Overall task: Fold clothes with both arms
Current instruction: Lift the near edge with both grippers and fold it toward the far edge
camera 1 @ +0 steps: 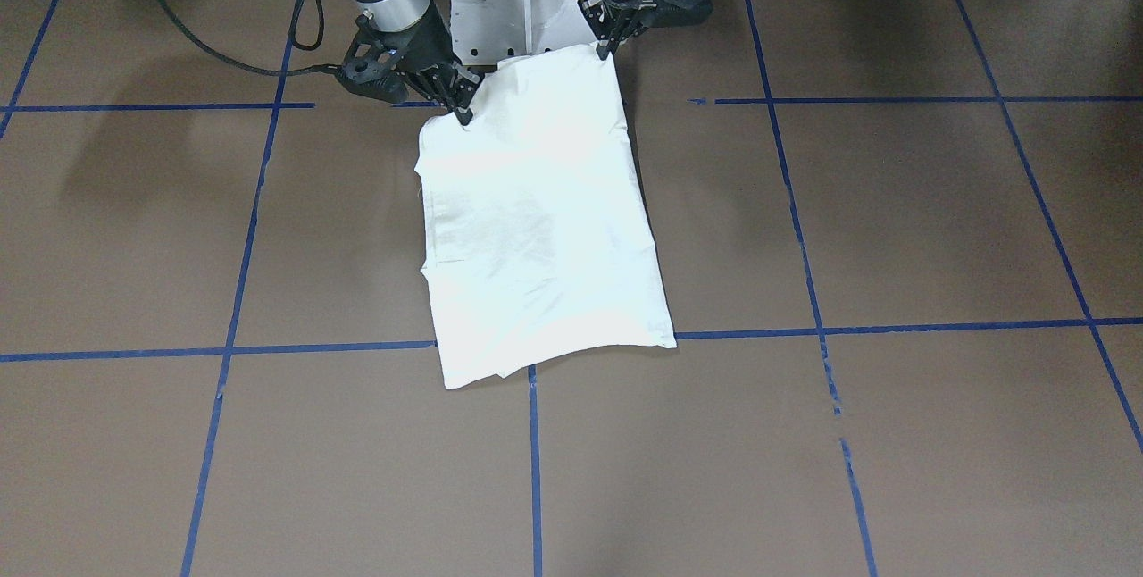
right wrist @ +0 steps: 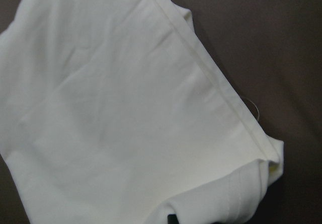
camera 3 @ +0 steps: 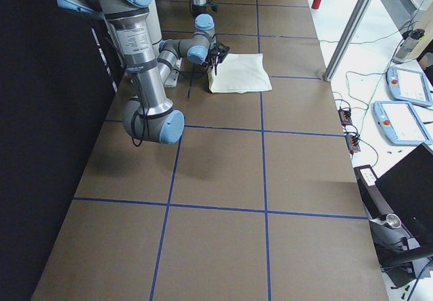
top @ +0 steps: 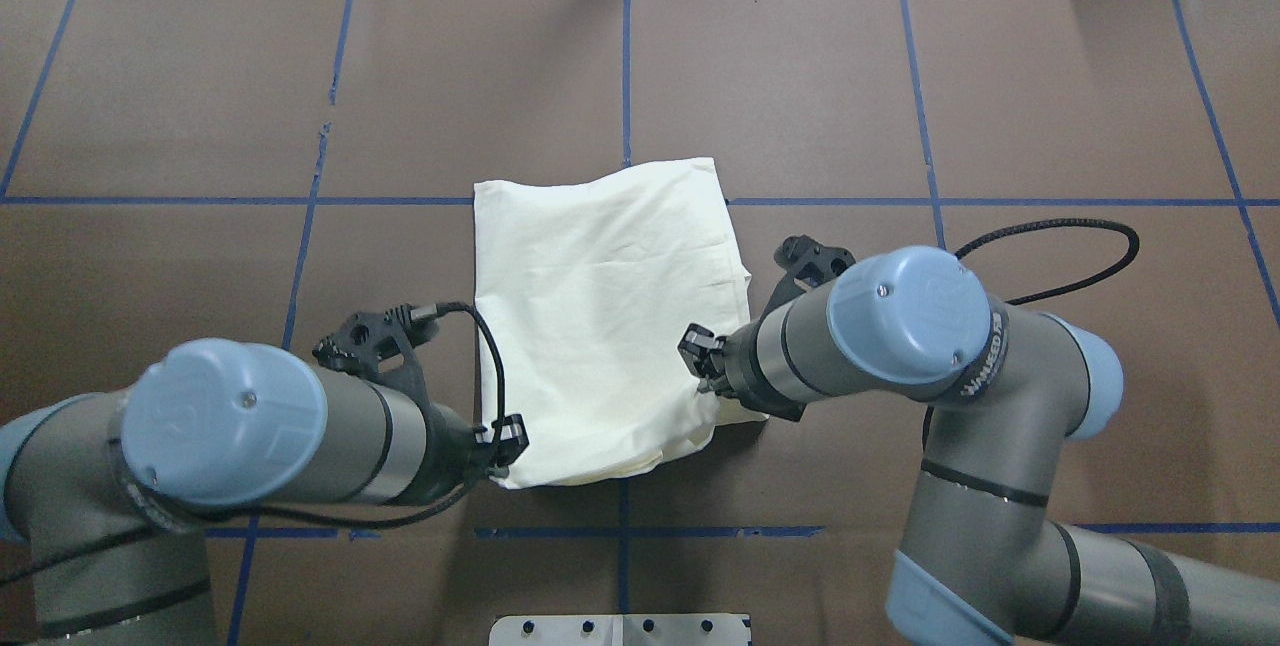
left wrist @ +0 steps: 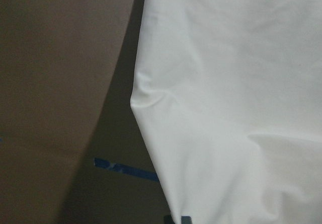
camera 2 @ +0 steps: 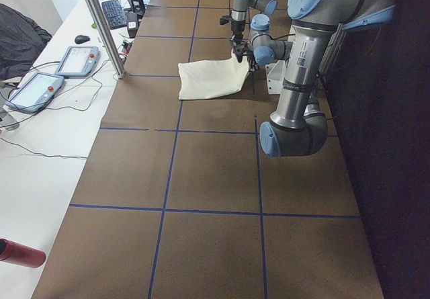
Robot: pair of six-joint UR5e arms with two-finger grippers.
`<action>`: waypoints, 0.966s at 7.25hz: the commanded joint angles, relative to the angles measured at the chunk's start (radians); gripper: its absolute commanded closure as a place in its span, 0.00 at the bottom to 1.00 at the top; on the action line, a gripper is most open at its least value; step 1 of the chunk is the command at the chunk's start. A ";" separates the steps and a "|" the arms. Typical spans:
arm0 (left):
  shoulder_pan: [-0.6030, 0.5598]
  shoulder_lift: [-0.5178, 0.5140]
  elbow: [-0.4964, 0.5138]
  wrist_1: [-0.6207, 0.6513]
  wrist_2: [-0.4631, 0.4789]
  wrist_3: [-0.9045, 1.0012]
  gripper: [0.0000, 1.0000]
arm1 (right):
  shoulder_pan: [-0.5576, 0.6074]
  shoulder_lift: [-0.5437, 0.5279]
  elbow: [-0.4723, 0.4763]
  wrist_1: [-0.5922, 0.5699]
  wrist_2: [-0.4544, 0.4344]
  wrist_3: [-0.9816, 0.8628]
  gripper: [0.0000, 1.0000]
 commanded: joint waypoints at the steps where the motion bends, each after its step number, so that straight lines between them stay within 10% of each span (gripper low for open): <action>1: -0.158 -0.069 0.100 -0.012 -0.059 0.022 1.00 | 0.146 0.128 -0.183 0.010 0.093 -0.011 1.00; 6: -0.373 -0.238 0.681 -0.345 -0.058 0.153 0.92 | 0.242 0.399 -0.772 0.201 0.130 -0.117 1.00; 7: -0.386 -0.239 0.715 -0.389 -0.056 0.228 0.13 | 0.254 0.398 -0.792 0.215 0.127 -0.231 0.01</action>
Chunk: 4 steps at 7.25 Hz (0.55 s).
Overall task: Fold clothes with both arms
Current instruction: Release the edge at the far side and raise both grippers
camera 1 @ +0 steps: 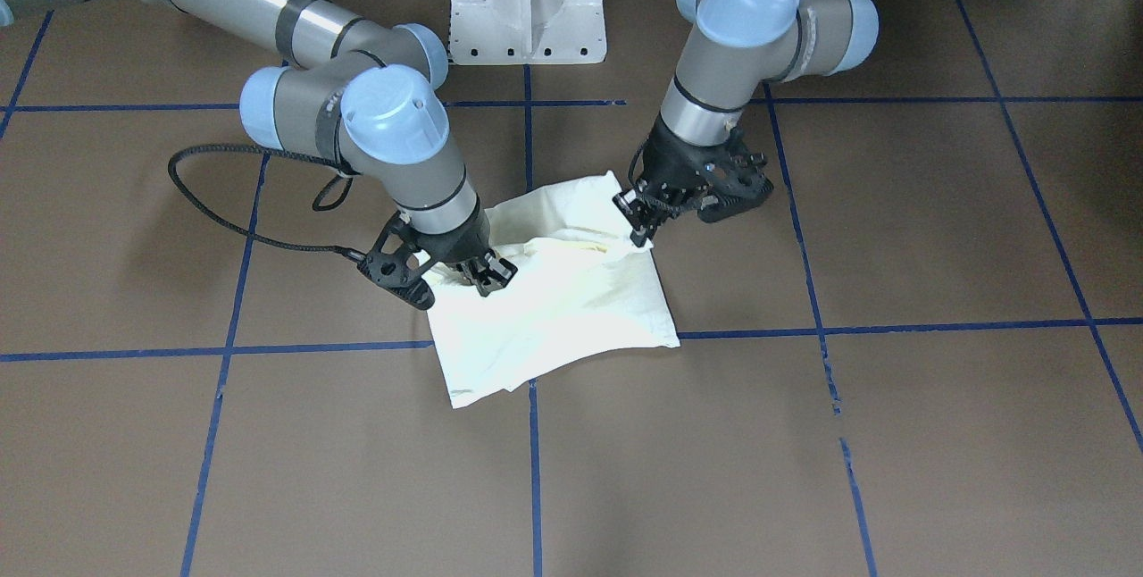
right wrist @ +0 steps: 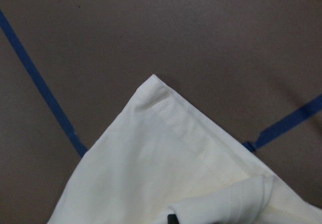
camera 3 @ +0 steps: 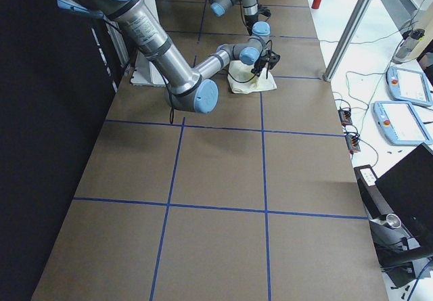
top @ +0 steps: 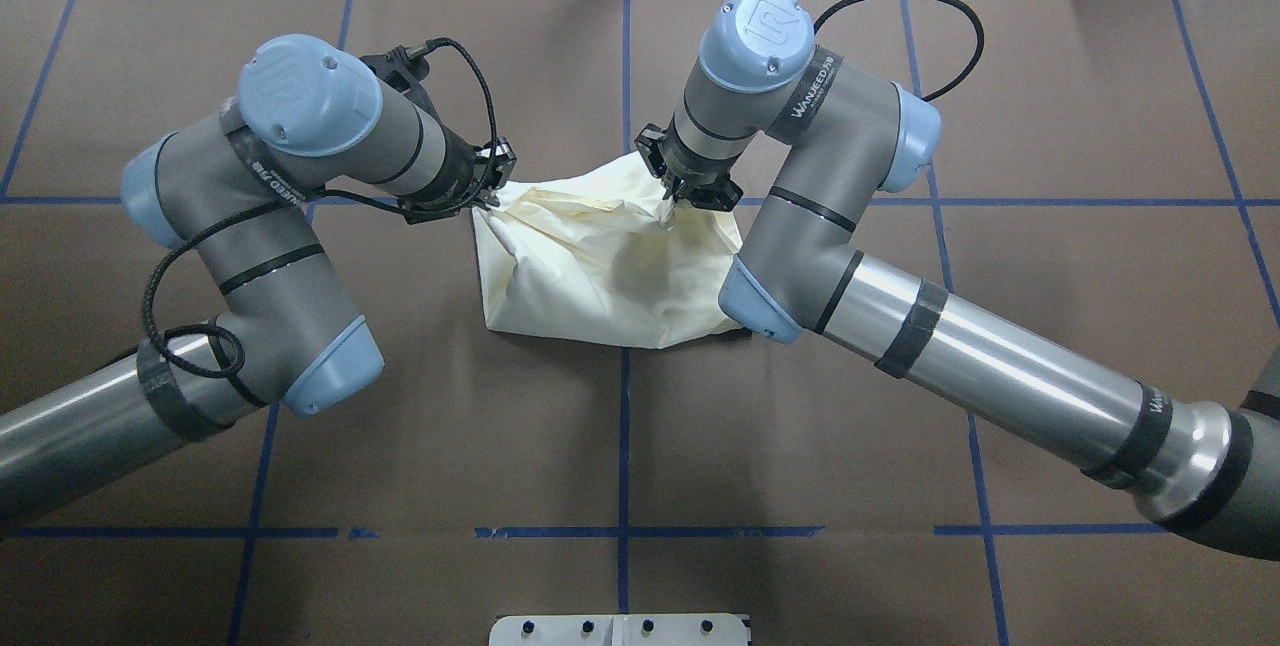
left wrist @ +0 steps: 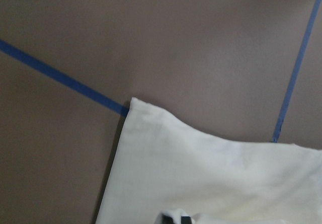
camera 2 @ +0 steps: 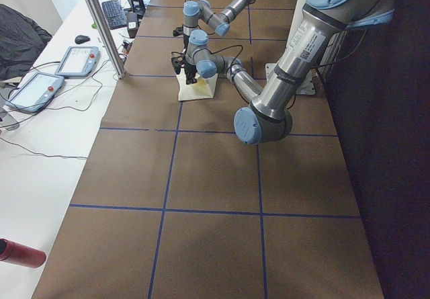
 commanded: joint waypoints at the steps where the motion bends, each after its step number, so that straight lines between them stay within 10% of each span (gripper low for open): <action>1: -0.021 -0.012 0.077 -0.064 0.005 0.103 0.00 | 0.049 0.002 -0.056 0.044 0.007 -0.131 0.00; 4: -0.047 -0.017 0.105 -0.136 0.003 0.160 0.00 | 0.147 0.010 -0.056 0.042 0.147 -0.193 0.00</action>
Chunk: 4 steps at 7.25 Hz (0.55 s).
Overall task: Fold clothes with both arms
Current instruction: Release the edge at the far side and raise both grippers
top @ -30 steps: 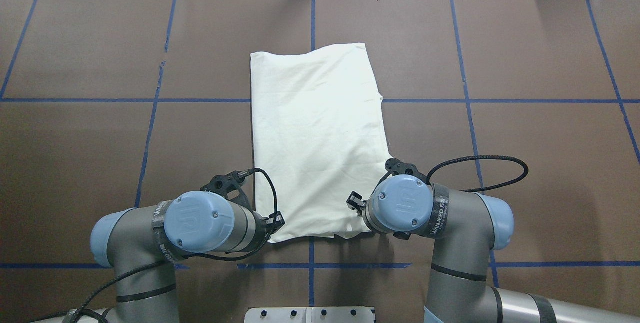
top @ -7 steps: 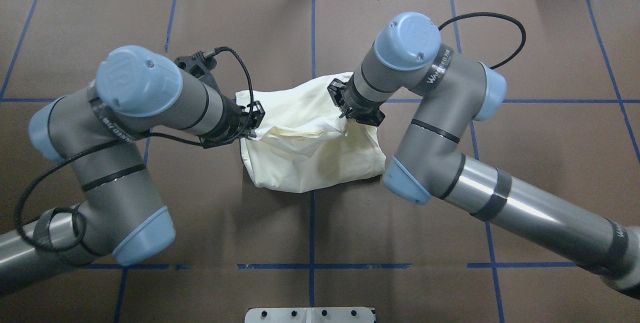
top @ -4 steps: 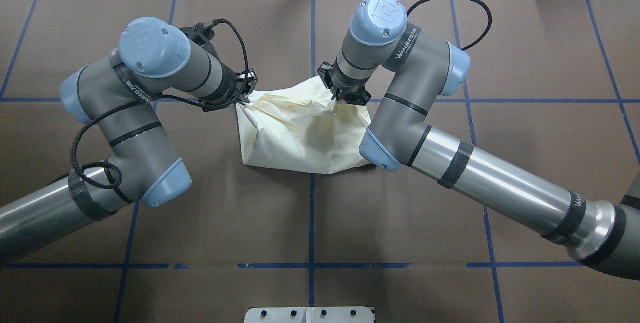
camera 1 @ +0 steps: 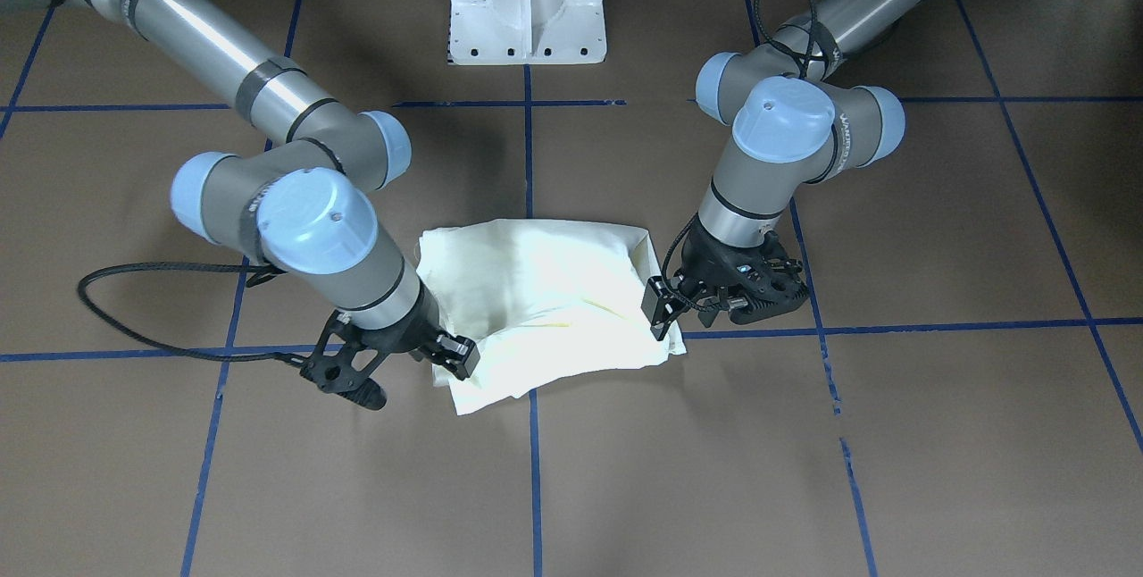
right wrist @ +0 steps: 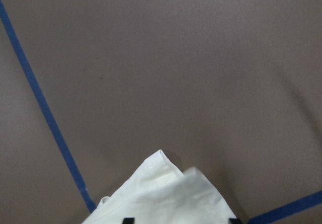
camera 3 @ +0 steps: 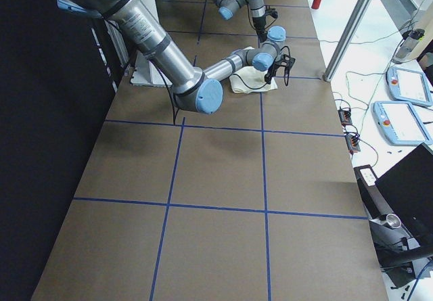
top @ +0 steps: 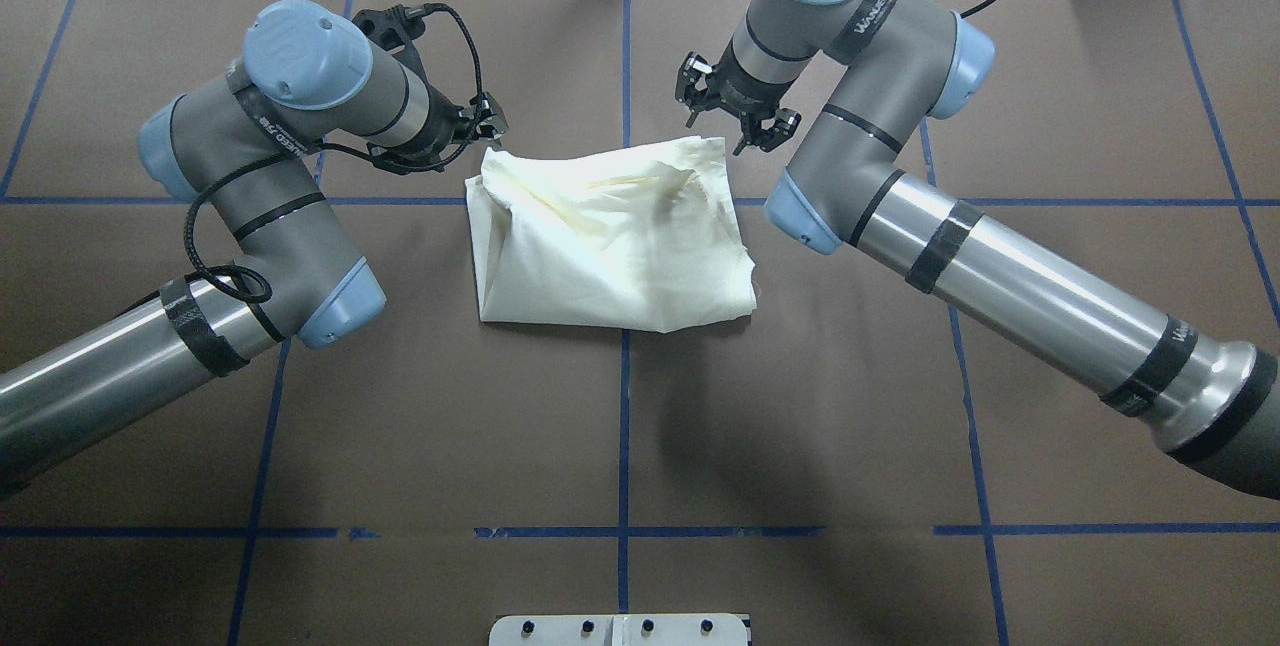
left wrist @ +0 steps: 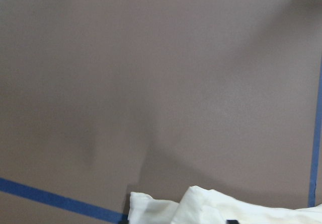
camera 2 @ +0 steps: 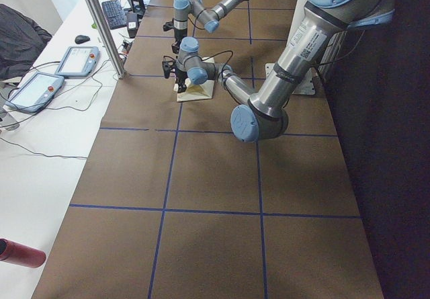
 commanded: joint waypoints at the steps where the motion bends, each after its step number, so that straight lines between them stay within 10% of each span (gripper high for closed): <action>1: -0.010 0.024 0.003 -0.137 -0.005 0.015 0.00 | 0.042 0.005 0.009 -0.003 0.035 -0.052 0.00; 4: 0.062 0.093 0.006 -0.435 -0.065 -0.138 0.00 | 0.123 -0.016 0.036 -0.044 0.078 -0.137 0.00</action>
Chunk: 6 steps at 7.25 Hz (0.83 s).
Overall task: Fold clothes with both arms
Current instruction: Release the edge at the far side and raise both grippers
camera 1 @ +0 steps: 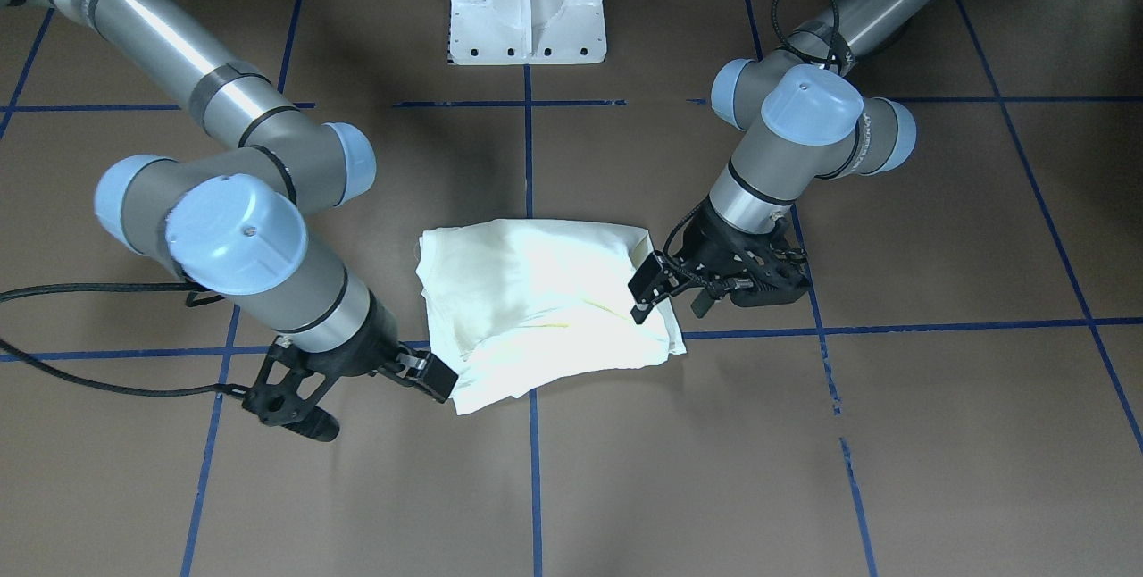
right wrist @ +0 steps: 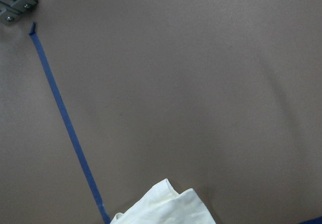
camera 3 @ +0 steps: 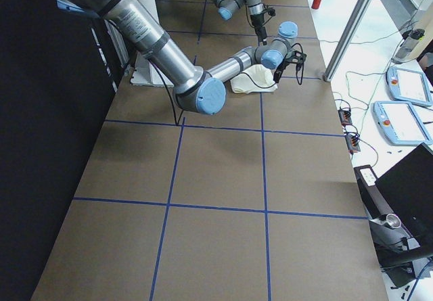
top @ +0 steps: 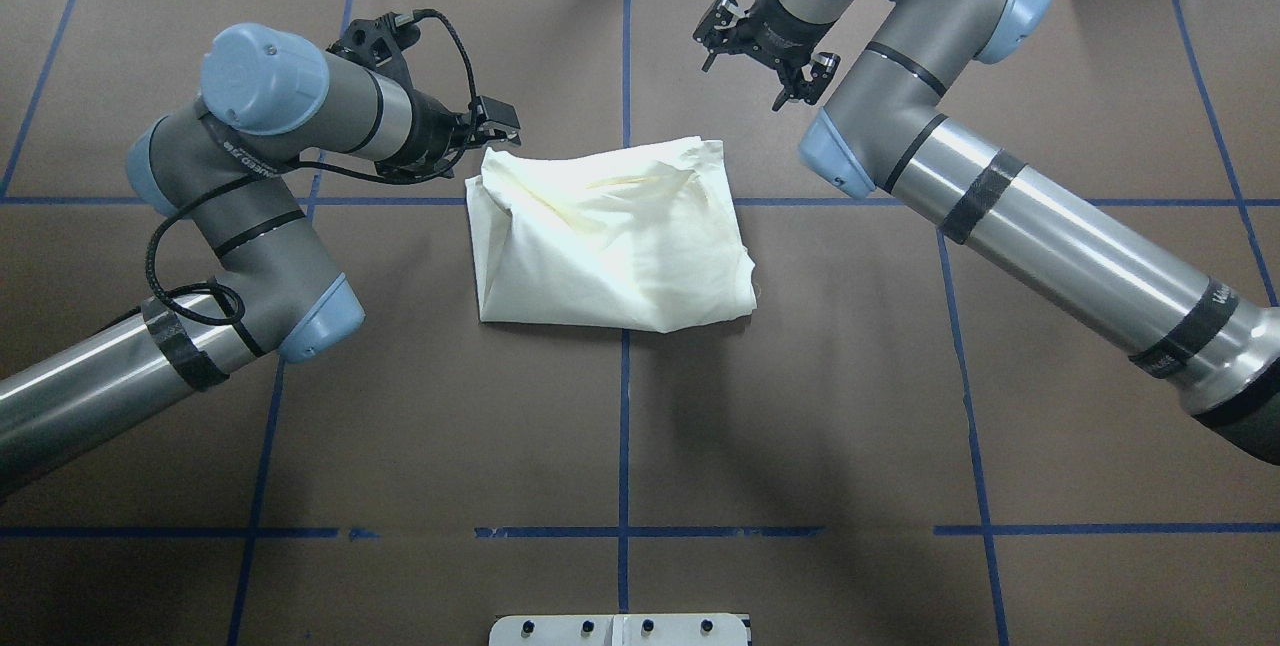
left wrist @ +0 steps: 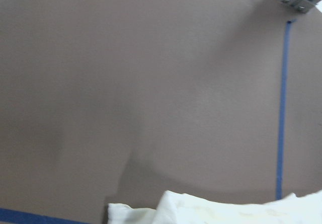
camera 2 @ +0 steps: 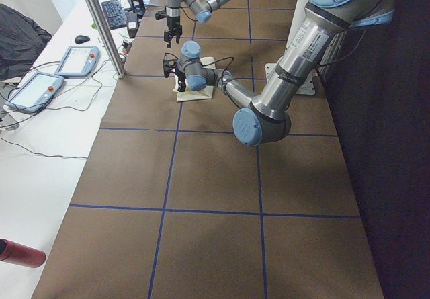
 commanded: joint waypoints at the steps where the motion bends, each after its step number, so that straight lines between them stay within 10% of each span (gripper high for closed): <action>1: 0.056 0.031 0.025 -0.196 -0.015 -0.077 0.00 | 0.053 -0.023 0.060 -0.095 0.014 -0.103 0.00; 6: 0.104 -0.009 0.143 -0.409 -0.083 -0.076 0.00 | 0.081 -0.029 0.109 -0.181 0.014 -0.147 0.00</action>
